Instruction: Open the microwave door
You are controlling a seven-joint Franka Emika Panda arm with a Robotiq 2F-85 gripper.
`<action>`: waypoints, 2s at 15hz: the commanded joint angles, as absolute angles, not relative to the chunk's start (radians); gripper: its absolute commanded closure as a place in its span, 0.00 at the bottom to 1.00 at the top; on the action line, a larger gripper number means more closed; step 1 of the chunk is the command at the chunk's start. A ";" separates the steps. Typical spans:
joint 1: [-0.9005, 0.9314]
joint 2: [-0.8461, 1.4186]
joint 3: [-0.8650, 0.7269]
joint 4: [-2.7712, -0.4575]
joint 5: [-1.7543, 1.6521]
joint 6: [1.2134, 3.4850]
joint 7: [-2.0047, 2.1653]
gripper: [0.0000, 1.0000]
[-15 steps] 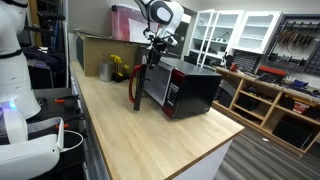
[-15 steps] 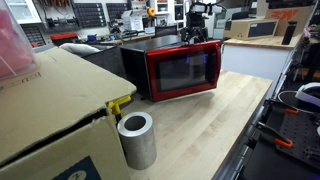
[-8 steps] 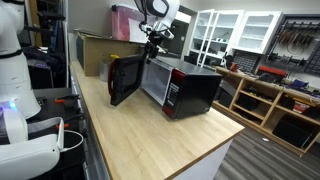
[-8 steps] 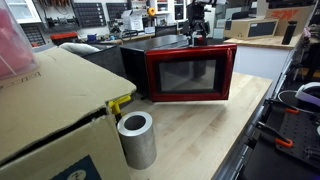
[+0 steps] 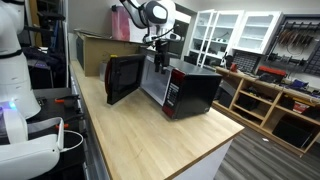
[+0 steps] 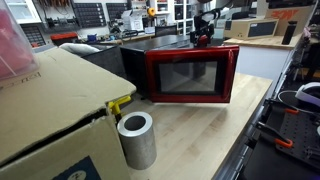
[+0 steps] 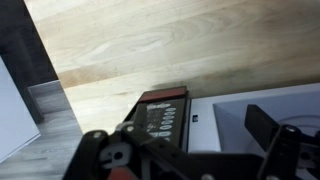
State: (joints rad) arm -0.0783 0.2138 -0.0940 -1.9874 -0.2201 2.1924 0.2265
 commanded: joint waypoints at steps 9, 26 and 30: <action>-0.039 0.314 -0.220 -2.042 -0.512 2.638 0.431 0.00; 0.004 0.328 -0.318 -2.075 -0.699 2.786 0.648 0.64; 0.004 0.328 -0.326 -2.066 -0.760 2.796 0.697 0.71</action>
State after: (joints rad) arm 0.0142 0.2731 -0.2718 -2.1340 -0.6705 2.7288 0.6790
